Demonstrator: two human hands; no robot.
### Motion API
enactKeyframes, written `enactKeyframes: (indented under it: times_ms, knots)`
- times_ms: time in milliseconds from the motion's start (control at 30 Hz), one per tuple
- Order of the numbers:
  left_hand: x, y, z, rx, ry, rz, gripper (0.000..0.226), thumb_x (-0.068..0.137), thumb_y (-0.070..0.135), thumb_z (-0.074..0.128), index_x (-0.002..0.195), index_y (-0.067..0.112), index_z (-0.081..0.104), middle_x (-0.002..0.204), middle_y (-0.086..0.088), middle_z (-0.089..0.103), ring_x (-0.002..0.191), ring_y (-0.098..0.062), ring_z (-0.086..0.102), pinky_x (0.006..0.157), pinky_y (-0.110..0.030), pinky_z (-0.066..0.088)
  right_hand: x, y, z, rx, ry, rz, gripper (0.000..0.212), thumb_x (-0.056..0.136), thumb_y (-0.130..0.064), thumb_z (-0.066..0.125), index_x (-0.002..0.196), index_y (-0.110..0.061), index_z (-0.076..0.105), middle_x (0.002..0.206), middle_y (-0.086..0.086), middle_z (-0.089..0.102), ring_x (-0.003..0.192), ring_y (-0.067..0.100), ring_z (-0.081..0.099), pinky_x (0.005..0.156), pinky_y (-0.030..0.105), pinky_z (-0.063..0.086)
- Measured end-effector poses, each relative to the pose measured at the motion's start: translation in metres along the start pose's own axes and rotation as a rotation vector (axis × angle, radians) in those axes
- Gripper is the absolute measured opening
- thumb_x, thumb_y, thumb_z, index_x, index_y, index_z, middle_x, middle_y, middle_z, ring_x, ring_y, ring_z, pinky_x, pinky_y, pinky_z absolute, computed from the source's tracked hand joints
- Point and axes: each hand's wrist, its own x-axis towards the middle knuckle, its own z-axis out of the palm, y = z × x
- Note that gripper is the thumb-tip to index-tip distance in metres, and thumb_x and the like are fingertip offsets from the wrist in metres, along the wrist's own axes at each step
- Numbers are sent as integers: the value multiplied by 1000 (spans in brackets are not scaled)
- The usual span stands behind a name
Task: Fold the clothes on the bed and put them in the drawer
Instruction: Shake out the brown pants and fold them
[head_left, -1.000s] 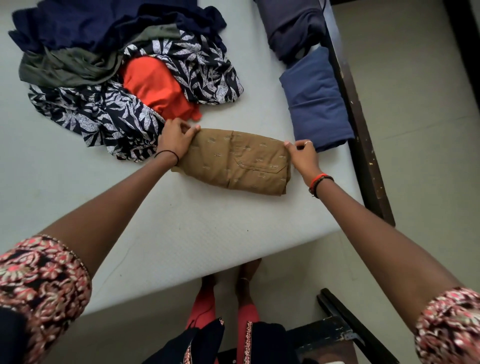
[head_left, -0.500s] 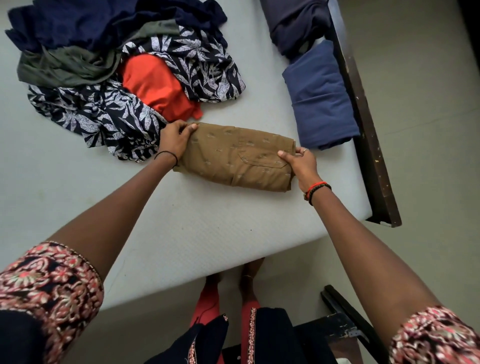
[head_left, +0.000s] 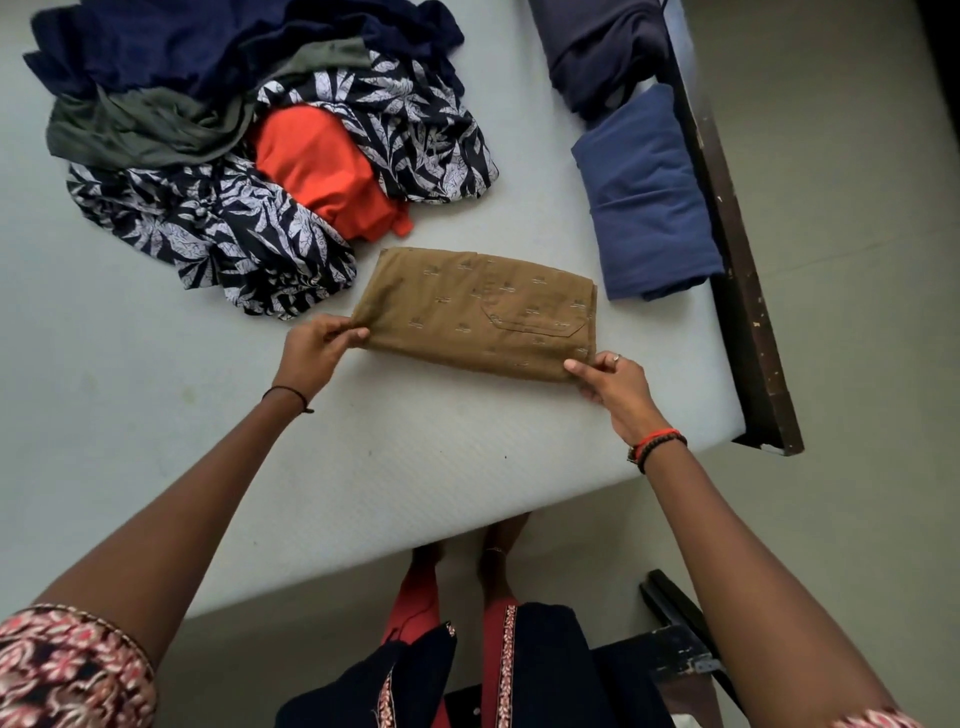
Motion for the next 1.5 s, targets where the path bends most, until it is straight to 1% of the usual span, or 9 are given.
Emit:
enactKeyframes:
  times_ms: [67, 267, 367, 433, 600, 833, 1100, 1300, 1500]
  knots:
    - [5, -2, -5, 10, 24, -4, 28, 86, 10, 65, 107, -7, 66, 99, -12, 67, 72, 14, 60, 70, 1, 41, -1, 2, 2, -31, 28, -21, 22, 79, -13, 75, 74, -15, 53, 83, 4, 62, 82, 17, 57, 76, 29, 50]
    - [-19, -1, 7, -144, 234, -210, 20, 87, 21, 66, 99, 6, 61, 90, -6, 63, 85, -16, 57, 80, -28, 46, -6, -1, 5, -181, 61, -35, 31, 82, -26, 73, 102, -12, 54, 106, 6, 61, 100, 21, 60, 84, 33, 51]
    - [-46, 9, 27, -426, 461, -567, 26, 91, 39, 56, 80, 17, 47, 80, 0, 52, 73, -16, 54, 77, -33, 45, -4, -27, 1, -462, 315, -346, 34, 88, -38, 63, 109, -13, 53, 106, 4, 55, 100, 20, 55, 82, 32, 48]
    - [-64, 21, 53, -707, 257, -732, 33, 94, 45, 47, 80, 16, 53, 81, -5, 58, 66, -12, 60, 70, -29, 47, 5, -51, 7, -540, 362, -579, 29, 92, -36, 58, 108, -13, 56, 105, 4, 56, 101, 21, 53, 84, 31, 47]
    - [-88, 61, 119, -1113, -81, -673, 55, 95, 38, 47, 141, 10, 35, 142, -6, 44, 132, -19, 42, 108, -35, 32, 52, -101, 43, -816, -164, -532, 63, 77, -58, 67, 125, -19, 52, 124, 6, 55, 115, 17, 50, 97, 33, 44]
    - [-32, 95, 137, -1396, 217, -689, 55, 80, 30, 73, 128, 18, 50, 126, 1, 61, 114, -16, 59, 100, -37, 46, 84, -119, 58, -1042, -373, -375, 70, 65, -66, 72, 113, -19, 53, 103, 0, 60, 94, 18, 57, 80, 31, 45]
    - [-22, 103, 103, -1382, -78, -607, 21, 82, 15, 64, 102, 16, 68, 100, -4, 72, 94, -19, 67, 86, -37, 53, 39, -72, 43, -556, -410, -167, 51, 67, -59, 76, 100, -21, 66, 95, -4, 71, 84, 11, 69, 74, 24, 54]
    - [-11, 120, 85, -1234, -516, -620, 48, 64, 13, 71, 111, 7, 64, 112, -14, 68, 102, -27, 65, 90, -42, 53, 12, -38, 3, -48, -571, 7, 76, 60, -53, 81, 123, -18, 56, 121, 1, 66, 110, 17, 63, 95, 32, 50]
    - [49, 158, 91, -1082, -634, -467, 34, 73, 15, 66, 106, 11, 65, 108, -10, 69, 98, -22, 66, 93, -40, 52, 31, -68, -8, 106, -379, -111, 43, 76, -30, 75, 114, -16, 61, 110, 0, 71, 105, 16, 66, 87, 27, 53]
